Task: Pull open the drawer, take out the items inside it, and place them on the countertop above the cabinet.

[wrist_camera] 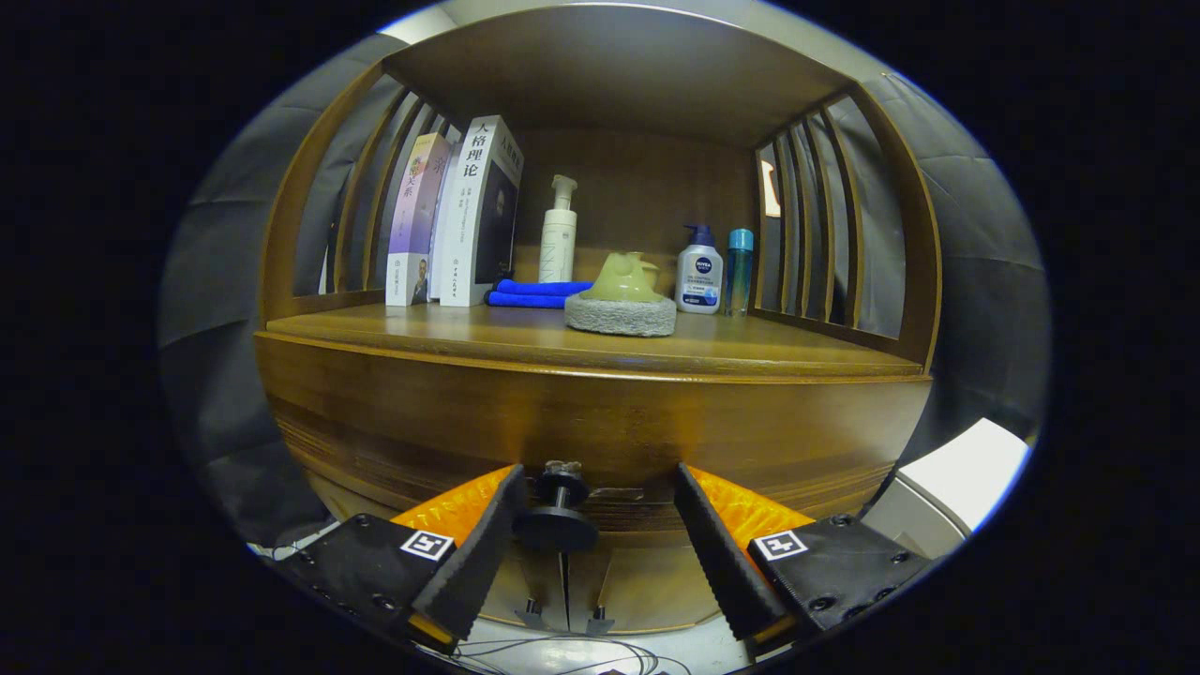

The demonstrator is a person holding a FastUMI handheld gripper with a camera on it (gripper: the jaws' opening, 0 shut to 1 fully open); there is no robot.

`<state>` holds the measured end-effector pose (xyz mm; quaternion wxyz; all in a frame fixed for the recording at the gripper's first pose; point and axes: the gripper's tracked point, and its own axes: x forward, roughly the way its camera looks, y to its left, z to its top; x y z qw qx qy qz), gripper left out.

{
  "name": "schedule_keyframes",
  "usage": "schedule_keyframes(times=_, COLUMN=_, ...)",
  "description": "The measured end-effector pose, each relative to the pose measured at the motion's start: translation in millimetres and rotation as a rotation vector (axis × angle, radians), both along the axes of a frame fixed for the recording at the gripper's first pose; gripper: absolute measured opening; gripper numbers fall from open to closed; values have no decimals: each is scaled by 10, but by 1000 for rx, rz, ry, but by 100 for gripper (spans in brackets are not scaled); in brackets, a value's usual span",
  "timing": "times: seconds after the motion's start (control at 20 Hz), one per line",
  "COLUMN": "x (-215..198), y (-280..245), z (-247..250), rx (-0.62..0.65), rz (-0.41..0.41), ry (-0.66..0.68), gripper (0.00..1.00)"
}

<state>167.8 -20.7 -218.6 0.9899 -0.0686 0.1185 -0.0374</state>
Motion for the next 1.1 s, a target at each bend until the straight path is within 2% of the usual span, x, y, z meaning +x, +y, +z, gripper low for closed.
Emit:
schedule_keyframes(times=0.15, x=-45, y=2, z=2, rx=-23, rz=13, ry=26, gripper=100)
schedule_keyframes(times=0.3, x=-298, y=37, z=113, rx=-18, rz=24, ry=23, gripper=99)
schedule_keyframes(times=1.1, x=-1412, y=-218, z=1792, rx=4, rz=-3, ry=-255, gripper=98)
